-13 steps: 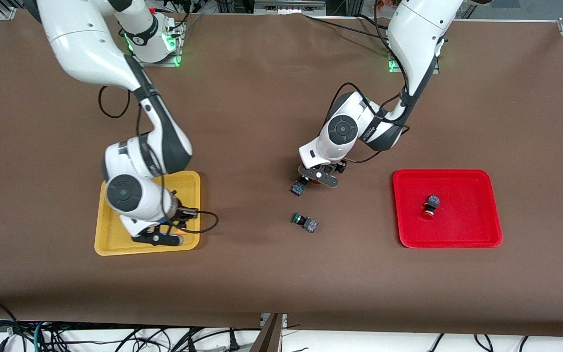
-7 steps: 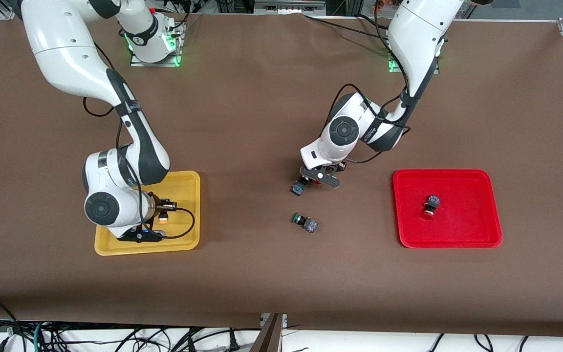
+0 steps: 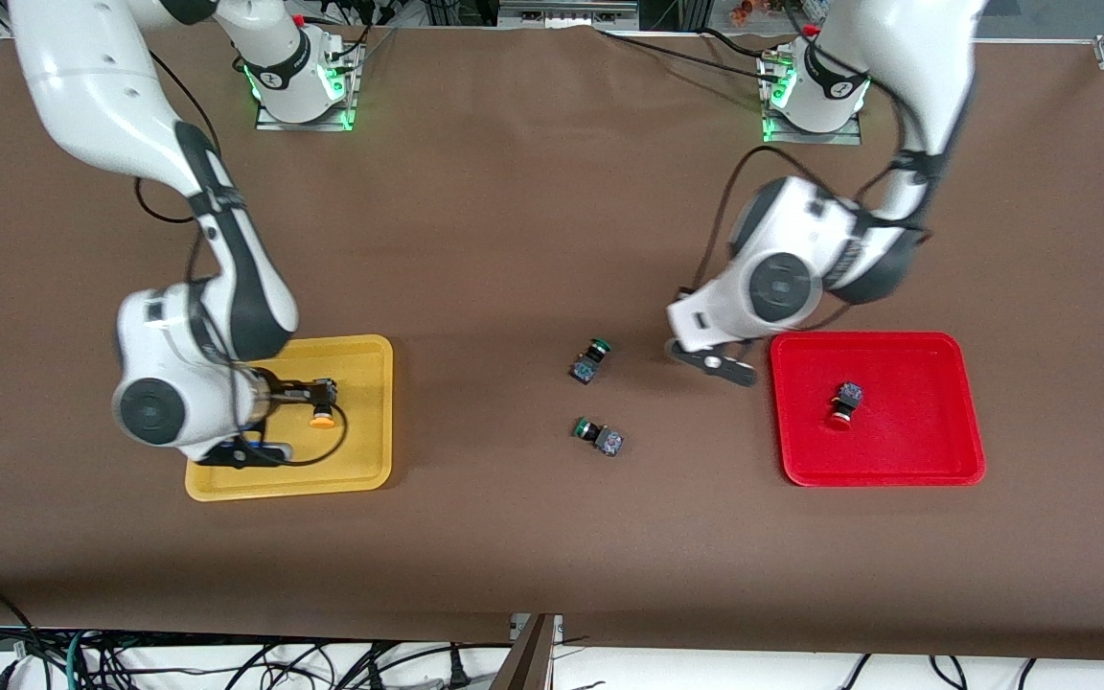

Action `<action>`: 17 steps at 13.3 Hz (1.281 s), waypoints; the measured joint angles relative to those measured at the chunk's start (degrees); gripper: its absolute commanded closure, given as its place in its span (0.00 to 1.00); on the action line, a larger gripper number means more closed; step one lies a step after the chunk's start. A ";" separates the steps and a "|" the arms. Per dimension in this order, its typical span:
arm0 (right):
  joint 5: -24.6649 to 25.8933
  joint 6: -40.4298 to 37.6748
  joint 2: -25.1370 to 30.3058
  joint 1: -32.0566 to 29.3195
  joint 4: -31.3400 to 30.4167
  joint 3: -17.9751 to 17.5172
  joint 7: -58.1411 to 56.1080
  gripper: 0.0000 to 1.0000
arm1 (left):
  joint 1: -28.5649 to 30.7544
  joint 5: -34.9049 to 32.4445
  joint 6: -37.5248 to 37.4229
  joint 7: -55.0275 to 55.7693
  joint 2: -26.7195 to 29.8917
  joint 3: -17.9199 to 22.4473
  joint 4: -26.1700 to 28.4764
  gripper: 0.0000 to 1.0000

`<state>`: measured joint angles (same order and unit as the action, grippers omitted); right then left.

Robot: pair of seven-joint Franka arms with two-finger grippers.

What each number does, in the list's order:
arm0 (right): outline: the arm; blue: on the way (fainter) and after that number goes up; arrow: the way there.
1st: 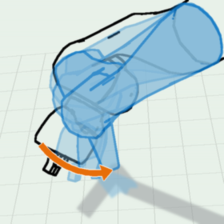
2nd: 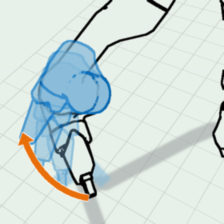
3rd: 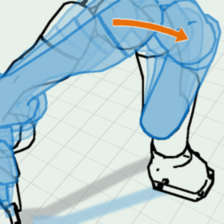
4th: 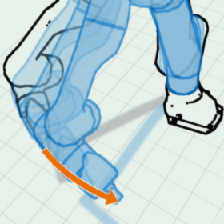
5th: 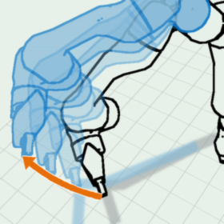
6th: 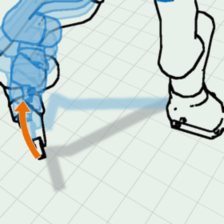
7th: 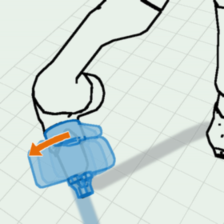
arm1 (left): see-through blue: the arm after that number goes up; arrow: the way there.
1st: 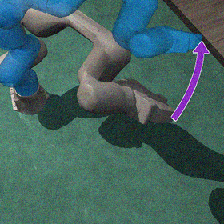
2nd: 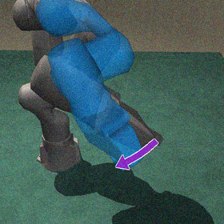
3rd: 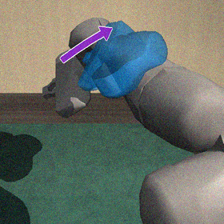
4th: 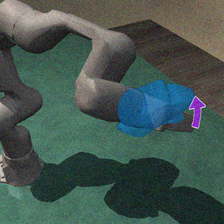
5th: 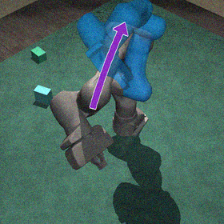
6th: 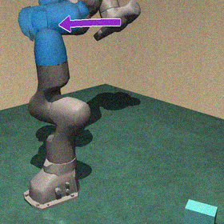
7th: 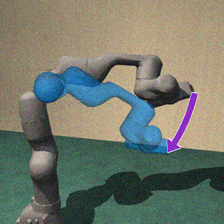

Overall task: Place red and yellow buttons in trays
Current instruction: 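Release the orange button in the yellow tray while the left gripper carries the red button, then lower the red button into the red tray and open the left gripper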

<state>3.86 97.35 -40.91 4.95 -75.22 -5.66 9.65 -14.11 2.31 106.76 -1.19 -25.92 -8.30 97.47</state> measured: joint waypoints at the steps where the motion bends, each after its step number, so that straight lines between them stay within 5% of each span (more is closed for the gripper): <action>1: 0.05 -5.04 2.48 -0.88 1.46 0.02 -2.70 0.00 | 3.69 -0.33 -1.72 -4.98 0.68 0.20 -0.52 0.77; 4: 0.92 -15.70 9.64 -2.28 3.72 0.50 -6.36 0.00 | 12.78 -6.05 -2.15 -15.32 0.04 0.47 -0.43 0.77; 9: 1.03 -28.14 19.45 -2.11 3.97 0.58 -6.57 0.00 | 19.49 -21.27 2.84 -23.38 -4.16 0.41 -0.28 0.74; 10: 1.03 -29.11 21.08 -1.86 4.01 0.42 -6.57 0.00 | 20.93 -21.56 5.07 -26.15 -5.29 0.41 -0.20 0.67; 11: 1.03 -29.62 22.48 -1.55 4.01 0.31 -6.57 0.00 | 22.40 -21.56 7.71 -28.47 -6.66 0.42 -0.07 0.48; 12: 1.03 -30.08 23.64 -1.35 4.04 0.20 -6.57 0.00 | 23.61 -21.56 9.82 -29.81 -8.02 0.42 -0.02 0.00; 17: 1.03 -29.05 33.55 -1.93 2.72 0.18 -6.58 0.00 | 24.91 -21.56 10.77 -31.18 -8.85 -0.50 -0.84 0.00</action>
<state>4.88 68.30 -7.36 3.02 -72.50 -5.48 3.08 10.80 -19.25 117.53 -32.37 -34.77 -8.81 96.63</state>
